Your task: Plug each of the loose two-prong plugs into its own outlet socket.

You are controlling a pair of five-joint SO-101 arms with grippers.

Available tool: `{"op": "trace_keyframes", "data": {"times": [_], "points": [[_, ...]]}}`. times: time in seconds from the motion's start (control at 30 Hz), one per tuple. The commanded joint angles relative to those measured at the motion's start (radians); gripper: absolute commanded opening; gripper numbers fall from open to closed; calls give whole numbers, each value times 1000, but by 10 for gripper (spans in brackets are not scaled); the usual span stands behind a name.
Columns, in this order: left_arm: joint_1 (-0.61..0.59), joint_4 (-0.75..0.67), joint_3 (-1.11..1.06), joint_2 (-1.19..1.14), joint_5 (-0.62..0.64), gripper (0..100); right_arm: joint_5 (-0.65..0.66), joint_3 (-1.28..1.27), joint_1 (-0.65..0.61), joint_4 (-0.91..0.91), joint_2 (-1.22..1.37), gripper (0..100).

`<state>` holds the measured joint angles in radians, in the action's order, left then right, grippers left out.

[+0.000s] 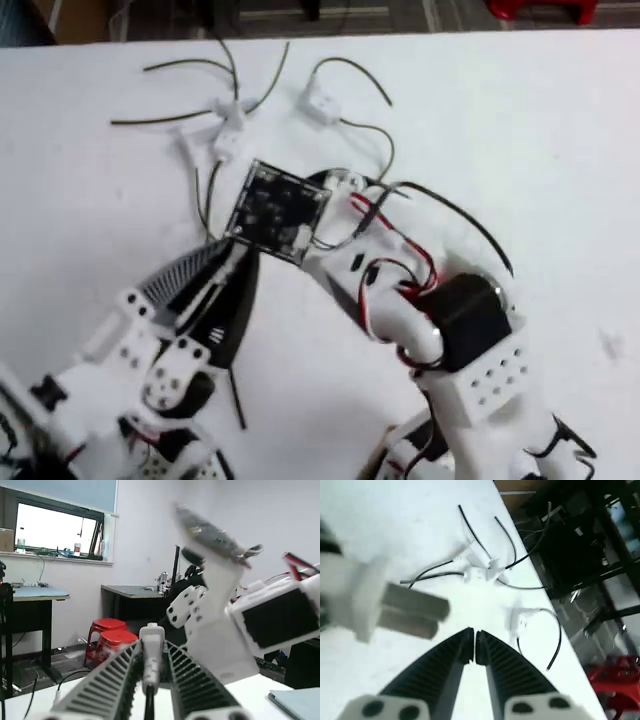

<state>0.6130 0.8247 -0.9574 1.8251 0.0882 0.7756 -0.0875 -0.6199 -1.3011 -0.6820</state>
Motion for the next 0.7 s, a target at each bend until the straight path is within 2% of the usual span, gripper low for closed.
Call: {"op": "trace_keyframes", "data": {"times": [0.0,0.1,0.17,0.23,0.33,0.43,0.5,0.67], "points": [[7,-3,8,-2,-6,23,58,37,39,21,-53,19],[1,-2,2,-2,-6,23,58,48,88,18,-101,19],[-45,12,3,-2,-6,23,58,41,136,13,-122,19],[-130,20,2,-4,-5,23,58,28,191,8,-127,19],[-329,43,2,-4,0,23,37,-48,255,7,-127,19],[-516,48,0,-10,2,22,-91,-167,285,30,-125,21],[-599,49,-14,-12,3,22,-173,-255,285,70,-125,21],[-657,78,-46,-76,3,21,-390,-425,266,209,-124,44]]}}
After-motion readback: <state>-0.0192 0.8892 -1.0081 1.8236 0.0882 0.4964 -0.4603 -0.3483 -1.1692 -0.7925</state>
